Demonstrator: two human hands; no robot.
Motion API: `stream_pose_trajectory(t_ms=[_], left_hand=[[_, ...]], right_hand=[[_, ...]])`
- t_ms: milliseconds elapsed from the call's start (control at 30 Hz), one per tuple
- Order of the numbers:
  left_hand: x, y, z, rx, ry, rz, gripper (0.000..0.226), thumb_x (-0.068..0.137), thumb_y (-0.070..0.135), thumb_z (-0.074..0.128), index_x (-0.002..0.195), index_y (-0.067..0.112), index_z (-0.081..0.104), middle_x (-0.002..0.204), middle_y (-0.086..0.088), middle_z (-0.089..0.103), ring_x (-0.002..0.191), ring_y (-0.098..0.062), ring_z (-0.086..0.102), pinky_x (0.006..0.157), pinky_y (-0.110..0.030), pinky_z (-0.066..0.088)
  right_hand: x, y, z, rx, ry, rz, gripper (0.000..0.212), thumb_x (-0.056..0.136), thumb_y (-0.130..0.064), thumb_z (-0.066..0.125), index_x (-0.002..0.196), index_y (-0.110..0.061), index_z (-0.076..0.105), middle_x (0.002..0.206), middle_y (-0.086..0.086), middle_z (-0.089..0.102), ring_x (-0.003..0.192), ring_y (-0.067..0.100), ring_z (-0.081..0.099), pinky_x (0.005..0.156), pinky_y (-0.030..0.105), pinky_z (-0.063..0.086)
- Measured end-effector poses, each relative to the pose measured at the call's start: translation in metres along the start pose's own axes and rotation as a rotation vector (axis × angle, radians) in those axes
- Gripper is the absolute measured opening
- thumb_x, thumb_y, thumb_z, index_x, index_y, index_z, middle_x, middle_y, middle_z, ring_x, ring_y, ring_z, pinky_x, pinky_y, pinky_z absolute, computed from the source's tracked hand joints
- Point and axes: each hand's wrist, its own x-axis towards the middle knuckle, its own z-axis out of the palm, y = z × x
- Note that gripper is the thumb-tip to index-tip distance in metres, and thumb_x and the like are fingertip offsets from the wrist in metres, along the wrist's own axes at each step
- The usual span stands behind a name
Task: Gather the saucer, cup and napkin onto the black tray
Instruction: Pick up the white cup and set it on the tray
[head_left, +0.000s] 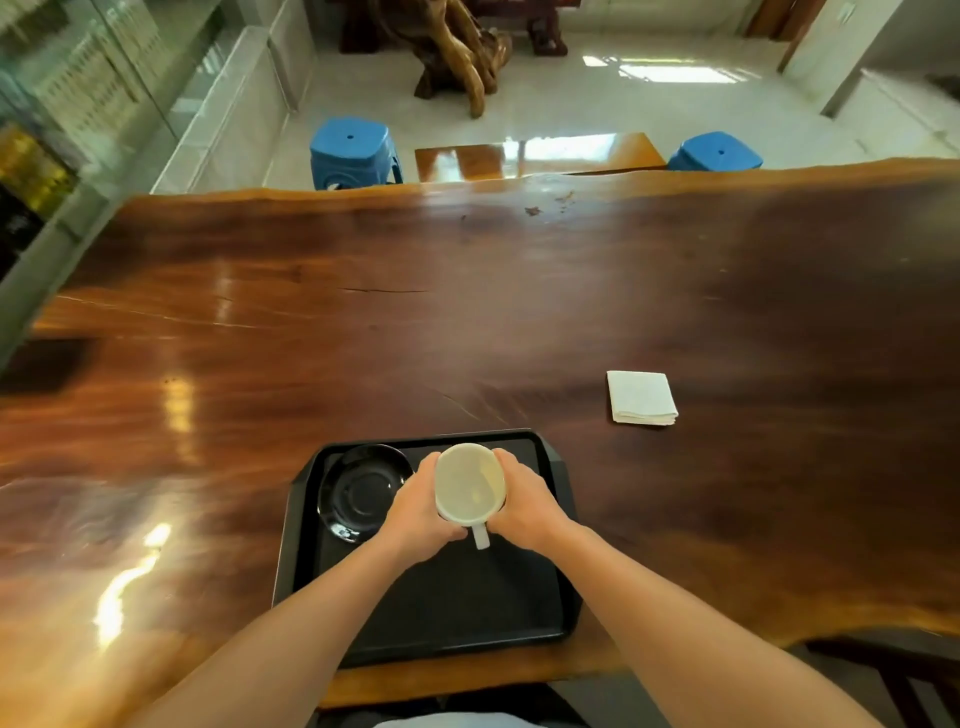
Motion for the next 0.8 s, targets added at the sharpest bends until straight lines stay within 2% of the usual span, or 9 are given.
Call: stream_pose_trajectory(t_ms=[233,367,600,800], left_hand=[[0.015,0.000,0.012,0.013,-0.030,-0.016,0.080,0.068,0.016,0.088,0.135,0.025,0.044,0.119,0.001,0.062,0.108,-0.018,0.060,0.082,-0.031,0.049],[0.022,-0.001,0.016,0.023,-0.061,-0.051,0.088,0.071,0.015,0.087,0.144,0.021,0.038,0.123,-0.003,0.061,0.112,-0.021,0.060,0.092,-0.039,0.053],[0.034,-0.006,0.022,0.038,-0.079,-0.057,0.074,0.071,0.015,0.086,0.132,0.023,0.044,0.117,0.000,0.063,0.106,-0.018,0.062,0.090,-0.041,0.055],[0.040,-0.007,0.025,0.038,-0.099,-0.065,0.078,0.072,0.019,0.087,0.137,0.024,0.043,0.123,0.001,0.061,0.112,-0.017,0.060,0.095,-0.041,0.053]], right_hand=[[0.010,0.015,-0.003,-0.002,-0.005,0.030,0.067,0.078,-0.023,0.086,0.134,-0.018,0.049,0.124,0.002,0.062,0.111,0.017,0.061,0.092,0.036,0.056],[0.017,0.025,0.000,0.019,-0.018,0.054,0.070,0.077,-0.024,0.086,0.135,-0.019,0.049,0.124,0.001,0.063,0.111,0.016,0.061,0.088,0.028,0.052],[0.029,0.037,0.007,0.025,-0.032,0.107,0.069,0.076,-0.023,0.087,0.133,-0.019,0.049,0.123,0.001,0.064,0.108,0.014,0.061,0.086,0.027,0.051],[0.035,0.044,0.009,0.043,-0.044,0.143,0.068,0.078,-0.022,0.085,0.135,-0.018,0.049,0.124,0.002,0.063,0.110,0.015,0.061,0.086,0.027,0.050]])
